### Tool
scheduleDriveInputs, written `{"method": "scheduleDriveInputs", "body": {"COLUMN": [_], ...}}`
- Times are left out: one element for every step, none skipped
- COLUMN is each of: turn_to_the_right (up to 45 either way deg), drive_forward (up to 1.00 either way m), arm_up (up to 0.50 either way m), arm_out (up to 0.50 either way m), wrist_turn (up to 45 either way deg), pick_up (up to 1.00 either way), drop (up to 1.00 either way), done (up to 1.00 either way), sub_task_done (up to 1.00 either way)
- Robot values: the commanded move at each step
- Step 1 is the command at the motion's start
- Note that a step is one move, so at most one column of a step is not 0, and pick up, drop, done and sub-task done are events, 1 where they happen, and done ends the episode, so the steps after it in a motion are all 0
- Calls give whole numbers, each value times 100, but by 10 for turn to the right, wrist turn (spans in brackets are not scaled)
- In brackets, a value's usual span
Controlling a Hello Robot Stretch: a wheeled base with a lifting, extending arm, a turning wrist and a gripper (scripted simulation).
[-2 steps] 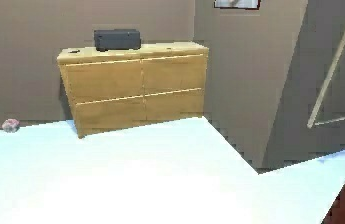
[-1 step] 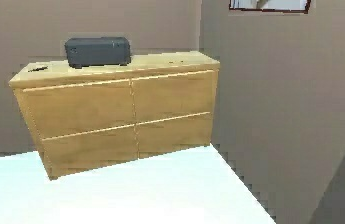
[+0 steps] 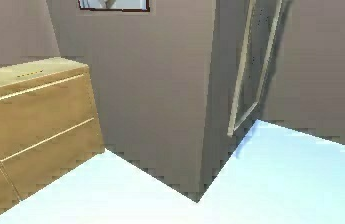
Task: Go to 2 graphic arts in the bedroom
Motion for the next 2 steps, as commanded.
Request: {"method": "scheduleDriveInputs", "body": {"turn_to_the_right": [0, -210], "drive_forward": [60, 0], "arm_up": [0, 0], "arm_out": [0, 0], "wrist_turn": [0, 0], "pick_up": [0, 0], "drop": [0, 0], "done": [0, 0], "sub_task_done": [0, 0]}}
